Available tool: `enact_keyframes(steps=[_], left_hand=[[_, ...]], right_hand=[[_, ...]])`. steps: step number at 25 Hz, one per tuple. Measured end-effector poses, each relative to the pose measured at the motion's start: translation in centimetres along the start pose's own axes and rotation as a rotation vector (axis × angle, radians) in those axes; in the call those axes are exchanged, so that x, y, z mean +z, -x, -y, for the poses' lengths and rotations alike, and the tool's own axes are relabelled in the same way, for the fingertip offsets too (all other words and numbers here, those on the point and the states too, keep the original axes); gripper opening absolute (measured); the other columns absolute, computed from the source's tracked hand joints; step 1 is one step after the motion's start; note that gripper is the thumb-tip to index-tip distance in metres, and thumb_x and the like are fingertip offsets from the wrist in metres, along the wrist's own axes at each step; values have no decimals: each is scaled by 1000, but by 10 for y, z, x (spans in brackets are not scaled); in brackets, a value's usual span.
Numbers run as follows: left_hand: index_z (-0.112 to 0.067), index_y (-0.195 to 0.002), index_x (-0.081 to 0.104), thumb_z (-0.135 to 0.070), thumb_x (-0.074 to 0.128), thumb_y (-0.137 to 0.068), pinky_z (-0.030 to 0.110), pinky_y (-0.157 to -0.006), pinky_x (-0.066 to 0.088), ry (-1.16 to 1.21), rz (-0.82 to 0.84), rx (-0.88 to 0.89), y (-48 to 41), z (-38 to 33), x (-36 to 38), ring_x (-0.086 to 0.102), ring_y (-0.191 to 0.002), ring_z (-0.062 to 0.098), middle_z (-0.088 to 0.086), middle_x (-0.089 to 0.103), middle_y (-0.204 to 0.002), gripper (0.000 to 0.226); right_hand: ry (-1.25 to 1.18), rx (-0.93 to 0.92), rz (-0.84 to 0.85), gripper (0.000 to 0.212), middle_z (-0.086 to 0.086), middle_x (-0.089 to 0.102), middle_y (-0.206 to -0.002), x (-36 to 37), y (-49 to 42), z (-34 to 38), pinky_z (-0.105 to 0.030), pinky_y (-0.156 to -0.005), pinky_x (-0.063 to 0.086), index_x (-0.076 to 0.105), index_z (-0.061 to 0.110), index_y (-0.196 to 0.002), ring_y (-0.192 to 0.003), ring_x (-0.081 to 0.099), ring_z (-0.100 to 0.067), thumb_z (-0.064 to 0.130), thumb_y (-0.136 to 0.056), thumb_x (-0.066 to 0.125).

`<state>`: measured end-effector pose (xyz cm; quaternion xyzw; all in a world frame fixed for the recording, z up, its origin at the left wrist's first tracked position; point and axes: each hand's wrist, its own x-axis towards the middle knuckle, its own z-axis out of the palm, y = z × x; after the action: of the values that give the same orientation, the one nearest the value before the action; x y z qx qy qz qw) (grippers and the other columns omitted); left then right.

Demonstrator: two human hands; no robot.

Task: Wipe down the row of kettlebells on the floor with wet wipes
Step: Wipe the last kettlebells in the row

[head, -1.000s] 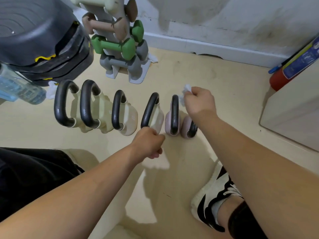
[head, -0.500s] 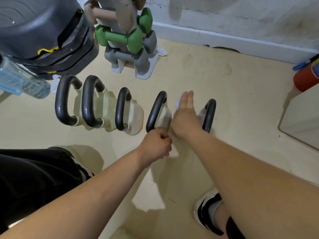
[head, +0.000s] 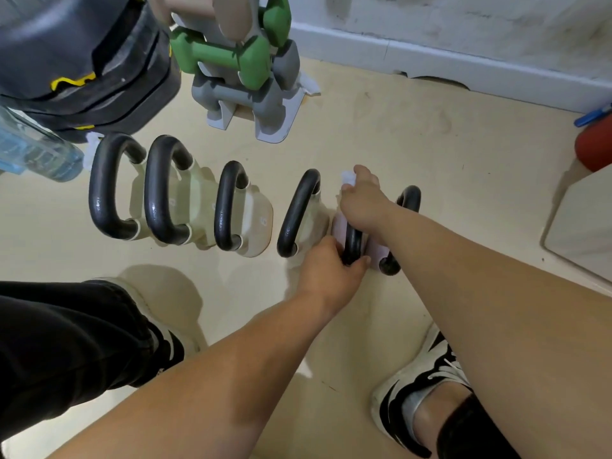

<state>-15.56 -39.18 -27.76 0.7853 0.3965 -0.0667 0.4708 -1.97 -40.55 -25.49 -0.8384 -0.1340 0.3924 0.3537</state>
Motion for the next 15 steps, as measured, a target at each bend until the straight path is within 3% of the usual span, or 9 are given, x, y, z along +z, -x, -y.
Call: enact_keyframes(steps=[2, 4, 8, 11, 13, 15], left_hand=[[-25, -77, 53, -33, 71, -89, 19, -49, 40, -36, -20, 69, 0, 4, 0, 56, -55, 4, -9, 58, -63, 23], [-23, -85, 59, -27, 65, -90, 28, -54, 49, -74, -42, 112, 0, 9, -5, 63, -61, 9, -7, 64, -68, 9], [-30, -74, 52, -17, 62, -90, 20, -50, 33, -135, -79, 133, 4, 16, -16, 55, -57, 3, -14, 56, -62, 24], [-27, -84, 57, -29, 69, -88, 25, -58, 47, -127, -11, 91, 7, 18, -18, 62, -69, 8, -9, 65, -76, 12], [-21, -99, 62, -37, 72, -83, 34, -70, 57, -122, 59, 62, 8, 17, -18, 66, -80, 13, -7, 67, -88, 25], [-21, -114, 61, -33, 73, -83, 33, -76, 58, -100, 93, 37, 11, 18, -22, 65, -86, 13, -8, 66, -96, 35]], right_hand=[[31, -48, 11, 63, 5, -10, -163, 5, 4, -5, -20, -102, 21, -1, 17, -157, -146, 21, -22, 17, -103, 31], [97, -102, 22, 69, 8, -25, -161, 18, 13, -13, -26, -118, 12, -13, 19, -155, -151, 6, -18, 18, -101, 30], [310, -159, -19, 75, -3, -41, -154, 44, 28, -30, -42, -123, 7, -21, 11, -152, -149, -22, -19, 28, -95, 25], [319, -60, -111, 78, -6, -37, -156, 36, 31, -31, -31, -116, -9, -24, 11, -151, -151, -15, -23, 24, -97, 30], [340, -6, -120, 80, -2, -28, -160, 25, 27, -25, -33, -118, -3, -17, 14, -154, -152, -1, -24, 19, -94, 35], [372, -8, -88, 73, -5, -3, -161, 16, 14, -15, -37, -120, 12, 8, 11, -154, -146, 18, -24, 16, -88, 39]])
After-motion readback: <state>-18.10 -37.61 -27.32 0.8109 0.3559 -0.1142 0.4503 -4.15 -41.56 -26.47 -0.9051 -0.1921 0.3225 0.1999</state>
